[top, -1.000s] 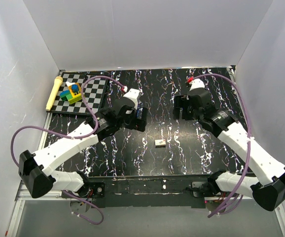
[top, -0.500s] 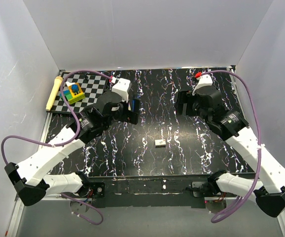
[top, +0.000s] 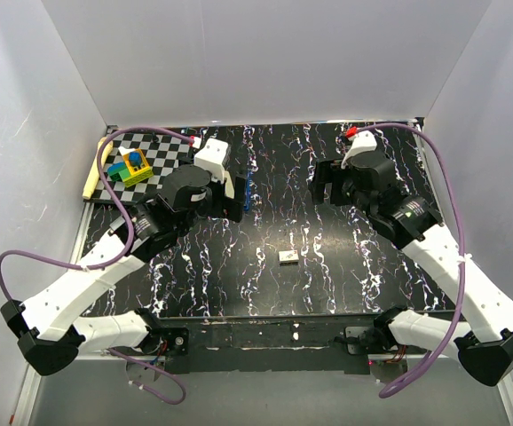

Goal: Unload the staples from the stapler

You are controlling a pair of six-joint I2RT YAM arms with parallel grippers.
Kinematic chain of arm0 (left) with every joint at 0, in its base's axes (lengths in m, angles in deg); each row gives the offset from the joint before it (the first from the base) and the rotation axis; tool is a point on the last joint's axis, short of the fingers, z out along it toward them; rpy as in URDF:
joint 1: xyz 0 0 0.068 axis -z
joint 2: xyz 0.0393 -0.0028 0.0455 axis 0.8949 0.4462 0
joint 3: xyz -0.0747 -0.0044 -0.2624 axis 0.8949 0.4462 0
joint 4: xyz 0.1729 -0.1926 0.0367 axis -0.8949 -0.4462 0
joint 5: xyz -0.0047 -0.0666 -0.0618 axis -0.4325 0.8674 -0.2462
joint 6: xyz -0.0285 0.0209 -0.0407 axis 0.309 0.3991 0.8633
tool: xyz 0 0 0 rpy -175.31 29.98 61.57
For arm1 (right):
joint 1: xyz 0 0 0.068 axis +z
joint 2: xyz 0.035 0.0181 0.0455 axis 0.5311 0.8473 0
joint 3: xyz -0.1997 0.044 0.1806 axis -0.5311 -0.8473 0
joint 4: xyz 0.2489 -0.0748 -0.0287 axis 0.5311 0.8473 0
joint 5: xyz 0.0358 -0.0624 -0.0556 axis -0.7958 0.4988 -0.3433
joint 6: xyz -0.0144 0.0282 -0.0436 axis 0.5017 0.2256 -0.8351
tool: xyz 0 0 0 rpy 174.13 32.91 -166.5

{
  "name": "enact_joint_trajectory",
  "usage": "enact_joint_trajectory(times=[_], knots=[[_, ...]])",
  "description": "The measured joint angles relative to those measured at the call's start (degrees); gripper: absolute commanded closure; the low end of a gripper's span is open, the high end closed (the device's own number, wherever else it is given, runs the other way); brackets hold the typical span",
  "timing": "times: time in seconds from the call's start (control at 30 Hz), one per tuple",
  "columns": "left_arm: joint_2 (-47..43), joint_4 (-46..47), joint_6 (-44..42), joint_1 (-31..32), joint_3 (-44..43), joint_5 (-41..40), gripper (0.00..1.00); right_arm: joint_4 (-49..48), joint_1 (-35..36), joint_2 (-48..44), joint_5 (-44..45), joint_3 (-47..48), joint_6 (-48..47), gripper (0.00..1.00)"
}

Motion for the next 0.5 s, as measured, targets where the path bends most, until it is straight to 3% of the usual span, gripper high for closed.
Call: enact_joint_trajectory(times=[0.5], knots=[[-0.63, 0.79, -0.52, 0.0, 0.0, 0.0, 0.02, -1.86, 0.0, 0.68, -1.95, 1.22, 0.04, 0.06]])
